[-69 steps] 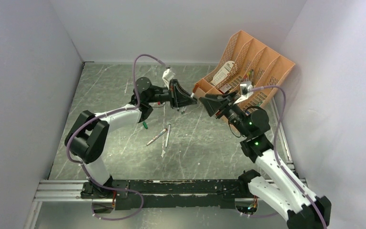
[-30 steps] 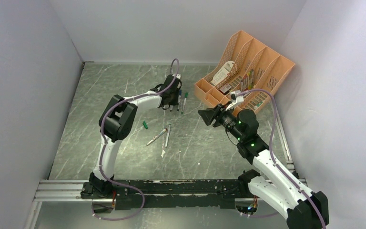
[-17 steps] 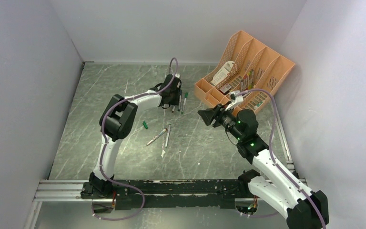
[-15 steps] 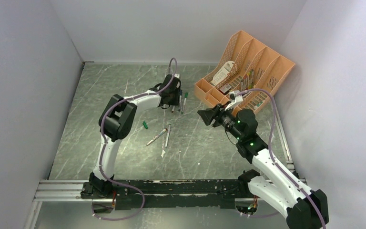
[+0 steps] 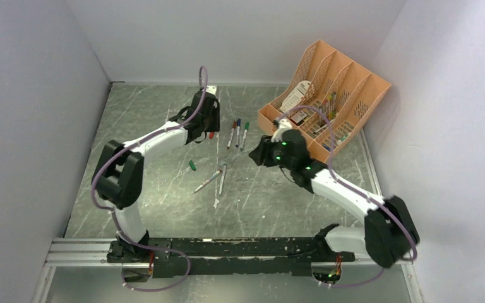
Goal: Insert the pens into the pen caps
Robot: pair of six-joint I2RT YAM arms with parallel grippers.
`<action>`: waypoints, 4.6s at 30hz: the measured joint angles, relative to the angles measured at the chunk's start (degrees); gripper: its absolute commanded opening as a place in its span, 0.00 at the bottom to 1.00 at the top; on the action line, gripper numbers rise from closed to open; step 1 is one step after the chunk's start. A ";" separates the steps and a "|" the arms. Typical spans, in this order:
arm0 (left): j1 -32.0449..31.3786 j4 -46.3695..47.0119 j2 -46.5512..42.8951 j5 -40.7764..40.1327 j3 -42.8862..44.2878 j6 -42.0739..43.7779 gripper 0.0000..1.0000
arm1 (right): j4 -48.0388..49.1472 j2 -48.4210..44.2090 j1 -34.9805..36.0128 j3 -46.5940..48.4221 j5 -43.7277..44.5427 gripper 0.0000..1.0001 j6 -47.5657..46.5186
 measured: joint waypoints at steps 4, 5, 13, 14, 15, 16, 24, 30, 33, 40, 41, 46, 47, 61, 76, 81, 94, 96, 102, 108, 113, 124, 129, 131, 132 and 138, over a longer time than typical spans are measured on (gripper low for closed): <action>0.52 0.90 -8.24 -2.03 -8.50 -0.66 0.48 | -6.91 10.71 9.20 6.78 8.28 0.50 -1.75; 0.55 0.94 -10.08 -2.25 -10.54 -1.07 0.49 | -8.48 13.55 11.61 8.94 10.40 0.50 -2.10; 3.13 0.79 -22.47 -2.78 -22.03 -4.55 0.50 | -15.67 30.12 21.20 20.81 19.02 0.48 -2.32; 3.65 0.79 -23.39 -2.95 -22.56 -4.92 0.50 | -16.20 31.50 21.88 21.70 19.54 0.48 -2.32; 3.98 0.90 -24.09 -3.10 -22.97 -5.18 0.50 | -16.50 32.50 22.43 22.29 19.89 0.47 -2.29; 4.31 1.01 -24.72 -3.28 -23.37 -5.49 0.50 | -17.03 33.46 23.10 22.93 20.20 0.47 -2.29; 4.76 1.97 -25.77 -3.34 -24.81 -6.84 0.51 | -19.54 38.71 26.62 26.03 21.35 0.46 -2.01; 4.79 2.16 -25.77 -3.34 -25.00 -7.04 0.51 | -21.66 40.76 27.30 28.94 23.34 0.24 -1.86; 4.79 2.36 -25.77 -3.34 -25.14 -7.04 0.51 | -22.47 41.00 27.30 29.38 24.24 0.11 -1.46; 4.83 2.89 -25.77 -2.25 -25.22 -7.04 0.52 | -24.04 39.91 27.30 28.70 25.92 0.00 -0.81; 4.90 3.34 -25.77 -1.57 -25.24 -7.04 0.53 | -24.61 39.34 27.32 28.33 26.36 0.00 -0.81; 6.05 9.29 -26.05 9.90 -26.95 -7.52 0.64 | -26.03 33.68 27.32 25.79 29.46 0.00 -1.01; 6.43 10.58 -26.08 13.35 -27.36 -7.93 0.65 | -25.64 31.52 27.32 24.74 30.05 0.00 -1.38; 8.17 26.01 -16.68 49.96 -25.49 -20.94 0.62 | -5.46 5.07 27.34 8.55 25.70 0.00 -12.09; 7.58 31.43 -15.63 60.37 -24.85 -25.64 0.55 | -3.37 6.60 27.34 10.71 25.46 0.00 -16.70; 7.39 31.12 -15.65 61.86 -24.85 -25.29 0.53 | -3.28 7.91 27.28 13.07 26.99 0.00 -18.34; 7.43 28.79 -16.17 61.72 -24.85 -22.95 0.07 | -4.68 10.03 26.69 15.08 29.38 0.00 -20.55; 7.34 28.92 -16.22 61.53 -24.85 -22.62 0.07 | -4.94 10.03 26.69 15.17 29.57 0.00 -20.55; 7.15 32.20 -19.69 57.46 -27.98 -21.24 0.07 | -3.61 9.33 26.86 14.58 30.45 0.21 -18.78; 5.44 48.46 -28.13 46.95 -37.66 -16.24 0.07 | 2.71 1.95 25.14 9.57 31.61 0.49 -12.11; 3.37 65.11 -27.71 37.53 -45.38 -7.87 0.07 | 8.79 -3.80 18.16 5.38 27.30 0.56 -1.60; -1.29 95.12 -18.69 32.28 -48.52 21.75 0.07 | 33.40 -3.39 1.79 -11.47 6.93 0.78 40.06; -3.80 96.43 -16.90 32.72 -46.71 29.62 0.07 | 50.42 7.76 2.29 -14.53 3.28 0.79 58.88; -5.46 96.70 -16.90 32.96 -46.05 31.80 0.07 | 56.02 12.11 3.19 -14.51 3.02 0.78 64.11; -6.12 96.70 -16.90 33.18 -45.90 32.54 0.07 | 58.64 14.01 3.80 -14.47 2.99 0.78 66.36; -7.58 96.87 -16.76 35.15 -45.94 34.88 0.07 | 70.38 21.99 5.97 -11.87 3.15 0.74 76.13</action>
